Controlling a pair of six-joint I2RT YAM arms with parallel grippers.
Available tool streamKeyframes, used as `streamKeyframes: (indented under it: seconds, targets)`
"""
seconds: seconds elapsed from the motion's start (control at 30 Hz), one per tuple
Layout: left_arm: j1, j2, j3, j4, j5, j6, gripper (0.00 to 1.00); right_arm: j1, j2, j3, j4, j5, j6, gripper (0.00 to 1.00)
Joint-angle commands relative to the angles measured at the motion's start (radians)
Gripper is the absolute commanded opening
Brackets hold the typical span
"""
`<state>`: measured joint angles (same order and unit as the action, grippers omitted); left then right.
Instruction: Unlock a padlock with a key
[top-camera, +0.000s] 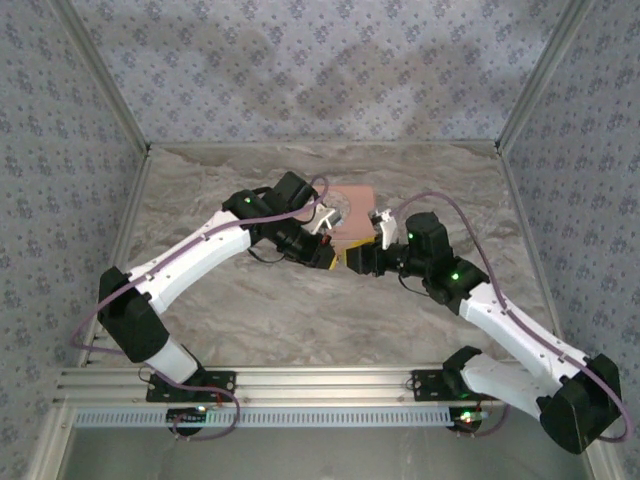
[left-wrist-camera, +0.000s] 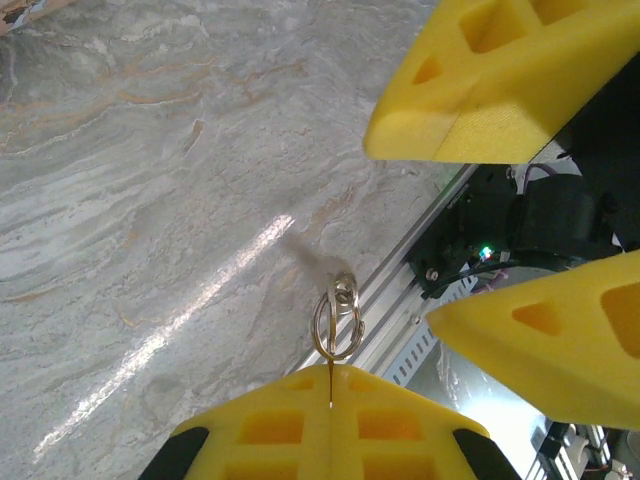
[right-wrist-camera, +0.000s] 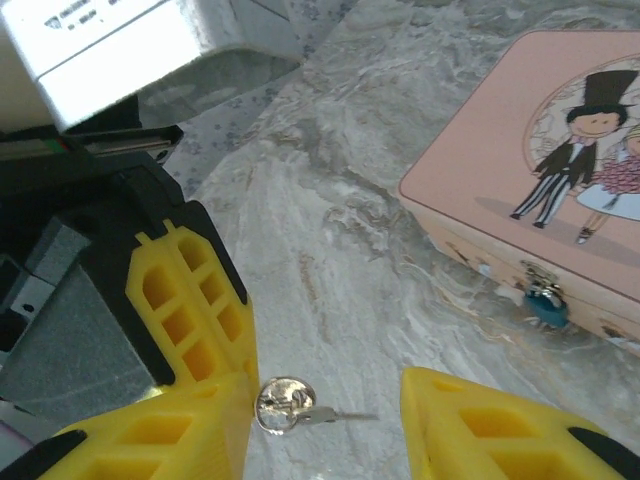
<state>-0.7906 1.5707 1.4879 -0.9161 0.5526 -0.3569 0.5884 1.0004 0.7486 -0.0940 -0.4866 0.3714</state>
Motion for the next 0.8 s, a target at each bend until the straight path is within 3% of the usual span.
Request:
streamKeyframes:
  seconds: [0.0,0.3,0.5,0.77]
  targets:
    - [-0.011,-0.015,0.032,-0.020,0.016,0.026,0.00,0.003,0.029,0.005,0.050,-0.084,0.033,0.43]
    - [-0.011,-0.026,0.039,-0.014,0.016,0.030,0.00,0.005,0.035,-0.031,0.068,-0.118,0.038,0.37]
    - [-0.010,-0.038,0.039,-0.007,0.021,0.033,0.00,-0.030,0.012,-0.084,0.105,-0.145,0.045,0.45]
    - [-0.007,-0.043,0.043,0.004,0.051,0.032,0.00,-0.038,-0.002,-0.109,0.185,-0.242,0.067,0.31]
